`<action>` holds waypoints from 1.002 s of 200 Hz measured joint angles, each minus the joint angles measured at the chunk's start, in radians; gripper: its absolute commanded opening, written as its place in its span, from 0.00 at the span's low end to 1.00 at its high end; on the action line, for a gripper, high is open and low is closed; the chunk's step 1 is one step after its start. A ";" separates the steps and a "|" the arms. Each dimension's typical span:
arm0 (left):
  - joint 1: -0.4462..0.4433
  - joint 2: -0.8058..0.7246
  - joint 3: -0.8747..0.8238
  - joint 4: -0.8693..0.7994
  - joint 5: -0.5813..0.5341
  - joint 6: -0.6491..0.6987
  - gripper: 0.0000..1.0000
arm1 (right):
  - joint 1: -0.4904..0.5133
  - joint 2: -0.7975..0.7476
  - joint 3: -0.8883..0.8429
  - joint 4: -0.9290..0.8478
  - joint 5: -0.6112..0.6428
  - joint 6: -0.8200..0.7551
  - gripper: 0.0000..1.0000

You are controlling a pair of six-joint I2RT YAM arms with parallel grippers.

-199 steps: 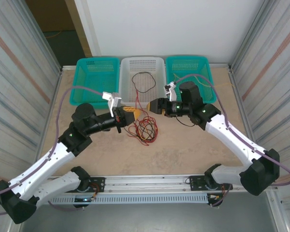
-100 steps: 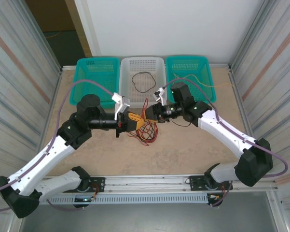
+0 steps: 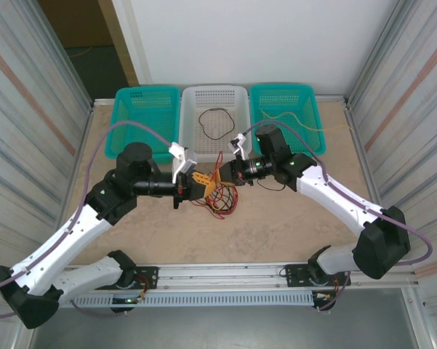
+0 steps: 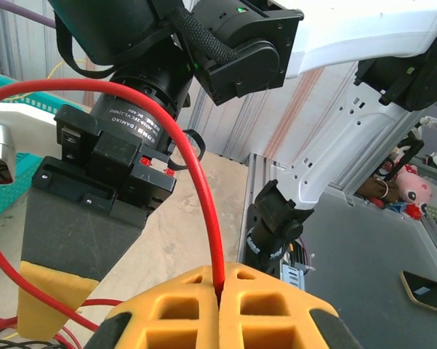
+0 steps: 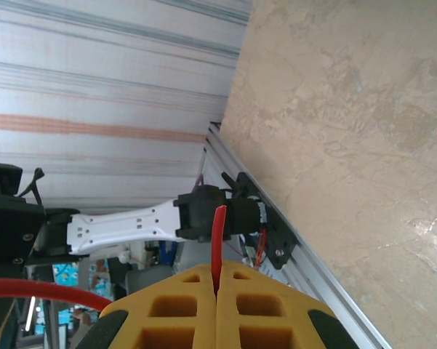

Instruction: Untangle the cables

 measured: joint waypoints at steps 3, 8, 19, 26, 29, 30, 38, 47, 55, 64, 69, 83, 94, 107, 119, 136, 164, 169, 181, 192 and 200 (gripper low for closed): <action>0.000 -0.003 0.000 0.000 -0.005 0.001 0.00 | -0.003 -0.003 -0.005 0.006 0.000 0.005 0.00; 0.000 -0.011 -0.002 0.001 -0.020 0.002 0.00 | -0.006 -0.007 -0.017 0.021 0.003 0.011 0.00; 0.000 -0.035 -0.016 0.017 -0.062 0.001 0.00 | -0.025 -0.029 -0.058 0.064 0.011 0.034 0.00; 0.000 -0.060 -0.037 0.036 -0.100 -0.004 0.00 | -0.037 -0.047 -0.084 0.087 0.021 0.055 0.00; 0.000 -0.073 -0.048 0.046 -0.119 -0.008 0.00 | -0.044 -0.059 -0.100 0.103 0.027 0.066 0.00; 0.000 -0.079 -0.054 0.051 -0.129 -0.010 0.00 | -0.045 -0.061 -0.103 0.106 0.029 0.068 0.00; 0.000 -0.119 -0.095 0.086 -0.188 -0.024 0.00 | -0.057 -0.089 -0.138 0.147 0.046 0.094 0.00; 0.000 -0.171 -0.157 0.139 -0.272 -0.051 0.00 | -0.064 -0.126 -0.178 0.200 0.073 0.129 0.00; 0.000 -0.222 -0.223 0.195 -0.361 -0.089 0.00 | -0.064 -0.163 -0.216 0.260 0.108 0.164 0.00; 0.000 -0.273 -0.298 0.265 -0.456 -0.135 0.00 | -0.056 -0.208 -0.265 0.332 0.152 0.209 0.00; 0.000 -0.296 -0.337 0.298 -0.503 -0.161 0.00 | -0.051 -0.230 -0.290 0.369 0.177 0.231 0.00; 0.000 -0.344 -0.432 0.388 -0.631 -0.238 0.00 | -0.026 -0.277 -0.353 0.469 0.244 0.300 0.00; -0.002 -0.359 -0.484 0.445 -0.714 -0.295 0.00 | -0.002 -0.296 -0.390 0.532 0.298 0.345 0.00; -0.002 -0.360 -0.515 0.485 -0.785 -0.348 0.00 | 0.029 -0.300 -0.415 0.573 0.357 0.375 0.00; -0.004 -0.359 -0.523 0.510 -0.835 -0.383 0.00 | 0.053 -0.300 -0.423 0.578 0.398 0.385 0.07; -0.010 -0.361 -0.522 0.523 -0.901 -0.412 0.00 | 0.068 -0.307 -0.420 0.549 0.446 0.383 0.23; 0.066 -0.327 -0.415 0.410 -1.008 -0.434 0.00 | 0.063 -0.326 -0.354 0.309 0.571 0.287 0.48; 0.094 -0.307 -0.375 0.374 -1.005 -0.436 0.00 | 0.063 -0.326 -0.335 0.264 0.590 0.267 0.50; 0.175 -0.250 -0.267 0.301 -0.984 -0.443 0.00 | 0.063 -0.326 -0.285 0.167 0.631 0.212 0.52; 0.254 -0.205 -0.186 0.264 -0.954 -0.449 0.00 | 0.063 -0.326 -0.245 0.095 0.664 0.172 0.53; 0.309 -0.172 -0.142 0.245 -0.925 -0.452 0.00 | 0.064 -0.327 -0.223 0.053 0.686 0.143 0.53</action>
